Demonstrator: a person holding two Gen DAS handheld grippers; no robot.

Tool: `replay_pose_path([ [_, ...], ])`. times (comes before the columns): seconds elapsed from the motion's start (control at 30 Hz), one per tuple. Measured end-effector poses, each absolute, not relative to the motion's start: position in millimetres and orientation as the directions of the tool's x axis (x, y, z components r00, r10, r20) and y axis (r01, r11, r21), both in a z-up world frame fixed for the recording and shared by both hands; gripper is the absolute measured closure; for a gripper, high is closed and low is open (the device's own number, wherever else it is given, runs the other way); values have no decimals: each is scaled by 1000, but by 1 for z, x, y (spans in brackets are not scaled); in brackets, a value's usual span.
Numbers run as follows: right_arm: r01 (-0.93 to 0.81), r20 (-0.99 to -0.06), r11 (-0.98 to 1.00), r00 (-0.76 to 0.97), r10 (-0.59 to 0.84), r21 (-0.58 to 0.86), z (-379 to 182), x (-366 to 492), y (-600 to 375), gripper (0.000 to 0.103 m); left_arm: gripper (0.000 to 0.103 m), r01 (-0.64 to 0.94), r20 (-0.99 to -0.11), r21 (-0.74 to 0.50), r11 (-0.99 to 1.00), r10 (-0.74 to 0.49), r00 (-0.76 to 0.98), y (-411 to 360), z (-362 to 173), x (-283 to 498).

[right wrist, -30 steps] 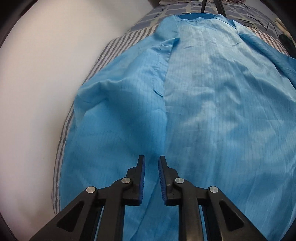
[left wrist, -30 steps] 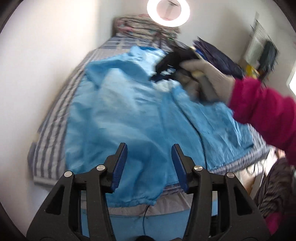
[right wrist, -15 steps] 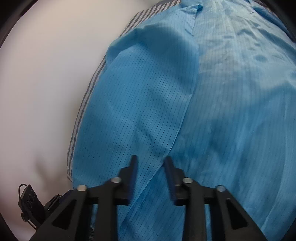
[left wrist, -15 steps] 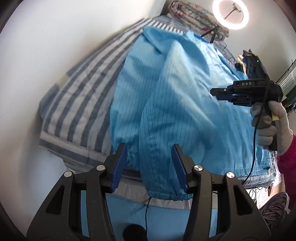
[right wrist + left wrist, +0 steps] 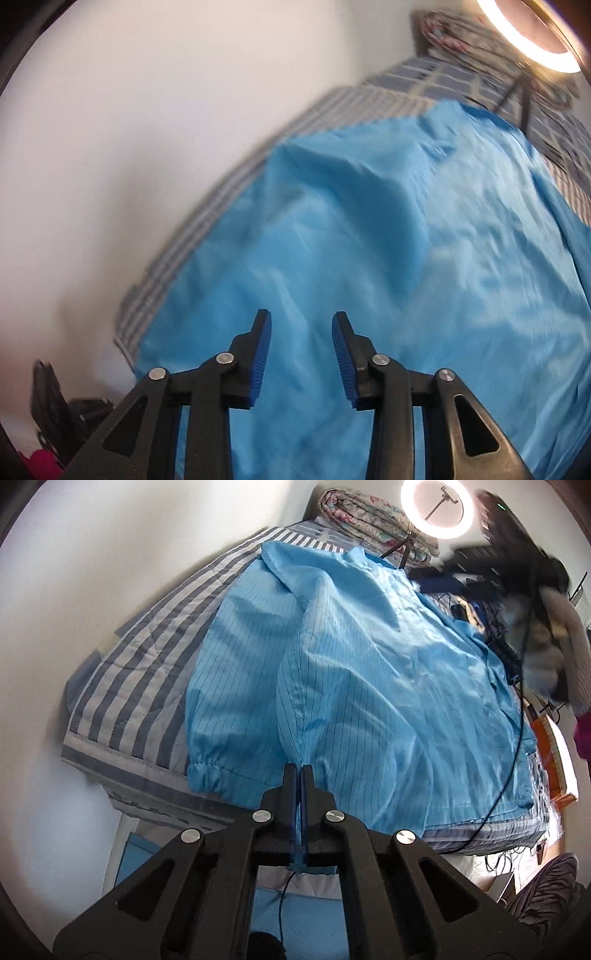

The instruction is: Fold large clothes

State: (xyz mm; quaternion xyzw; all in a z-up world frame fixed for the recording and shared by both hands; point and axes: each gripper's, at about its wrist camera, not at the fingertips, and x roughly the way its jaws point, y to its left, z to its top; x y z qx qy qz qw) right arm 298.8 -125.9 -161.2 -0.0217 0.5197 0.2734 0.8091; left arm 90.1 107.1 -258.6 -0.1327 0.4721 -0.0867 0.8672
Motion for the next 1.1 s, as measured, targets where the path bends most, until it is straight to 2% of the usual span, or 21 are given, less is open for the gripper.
replay_pose_path([
  [0.13,-526,-850,816,292,438,240,-162,326,-75,65,103,33,-773,-329,944,-289,565,107,-251,83],
  [0.23,-527,-866,808,238,439,264,-188,351,-40,65,103,32,-760,-334,942,-289,582,109,-246,80],
  [0.47,-527,-934,839,215,284,134,-245,388,18,66,103,41,-750,-339,940,-296,591,113,-244,76],
  [0.5,-526,-943,843,211,258,113,-253,390,21,68,103,43,-750,-341,939,-299,590,114,-244,76],
  [0.57,-521,-954,849,205,220,84,-263,394,26,87,103,48,-746,-346,937,-306,591,115,-243,75],
  [0.67,-504,-945,854,200,259,128,-262,399,29,102,103,48,-741,-340,939,-299,601,117,-238,69],
  [0.8,-435,-895,855,201,399,284,-242,409,30,103,103,5,-758,-311,950,-251,603,127,-238,57],
  [0.9,-396,-865,855,231,446,336,-236,415,38,103,103,-79,-786,-274,958,-176,592,140,-243,55],
  [0.97,-387,-834,828,215,509,406,-237,417,40,96,103,-108,-795,-303,947,-189,576,150,-246,56],
  [1.0,-381,-824,813,188,534,440,-238,417,39,86,103,-118,-794,-308,944,-188,578,153,-246,55],
  [1.03,-378,-817,802,169,551,462,-237,416,37,64,103,-118,-793,-303,945,-181,582,154,-245,54],
  [1.07,-380,-820,805,175,546,455,-234,413,34,57,99,-113,-792,-295,949,-177,584,153,-243,54],
  [1.1,-395,-820,808,195,538,437,-227,407,28,57,94,-104,-792,-296,950,-182,583,153,-243,55],
])
